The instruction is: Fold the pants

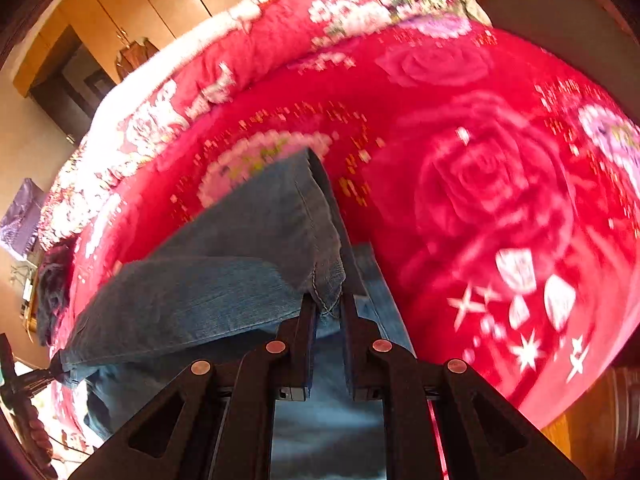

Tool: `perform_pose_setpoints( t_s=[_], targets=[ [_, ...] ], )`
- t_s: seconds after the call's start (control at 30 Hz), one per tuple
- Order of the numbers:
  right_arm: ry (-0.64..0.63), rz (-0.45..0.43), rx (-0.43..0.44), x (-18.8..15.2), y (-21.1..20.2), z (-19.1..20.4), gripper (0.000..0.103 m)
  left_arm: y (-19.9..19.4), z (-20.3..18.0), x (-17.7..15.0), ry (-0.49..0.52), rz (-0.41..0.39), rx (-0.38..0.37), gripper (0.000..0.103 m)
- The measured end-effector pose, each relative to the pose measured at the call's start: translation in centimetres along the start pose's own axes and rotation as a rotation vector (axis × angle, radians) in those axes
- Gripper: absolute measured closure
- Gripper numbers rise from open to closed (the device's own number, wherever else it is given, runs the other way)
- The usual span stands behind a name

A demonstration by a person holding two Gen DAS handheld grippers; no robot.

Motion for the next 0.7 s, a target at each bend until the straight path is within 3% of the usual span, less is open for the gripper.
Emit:
perform_pose_setpoints(
  t_s=[0.23,0.33,0.37,0.4,0.47,0.7],
  targets=[
    [0.082,-0.022,0.015,-3.5,-2.8,-2.1,0.084,-3.5,1.4,-2.7,-0.044,-0.011,-0.125,0.086],
    [0.13,-0.053,0.053,-3.2,-4.5,-2.5,0.062,-5.0,2.3,-3.4,-0.116,-0.033,-0.221,0.067],
    [0.154,-0.053,0.076,-3.1,-4.7,-2.6,0.059,-5.2,2.3,-3.4,-0.14,-0.043,-0.257,0.056],
    [0.176,-0.044,0.102,-2.8,-4.5,-2.5,0.056,-5.3,2.2,-3.2,-0.158,-0.054,-0.286,0.051],
    [0.225,-0.021,0.154,-2.3,-3.7,-2.2,0.056,-4.7,1.6,-2.8,-0.17,-0.062,-0.307,0.051],
    [0.346,0.087,0.262,-1.3,0.2,-0.4,0.056,0.1,-0.2,-1.4,-0.268,0.033,-0.359,0.051]
  ],
)
Point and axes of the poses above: each gripper's, at about its wrist camera, not at the fingertips, and y roughly the way its jaws point, z to its left, x to its top, the point moved 2 cm from there along y, roughly the way its jaws point, and after that the axes turned 10 degrees about -x, right-handed, at the moved point
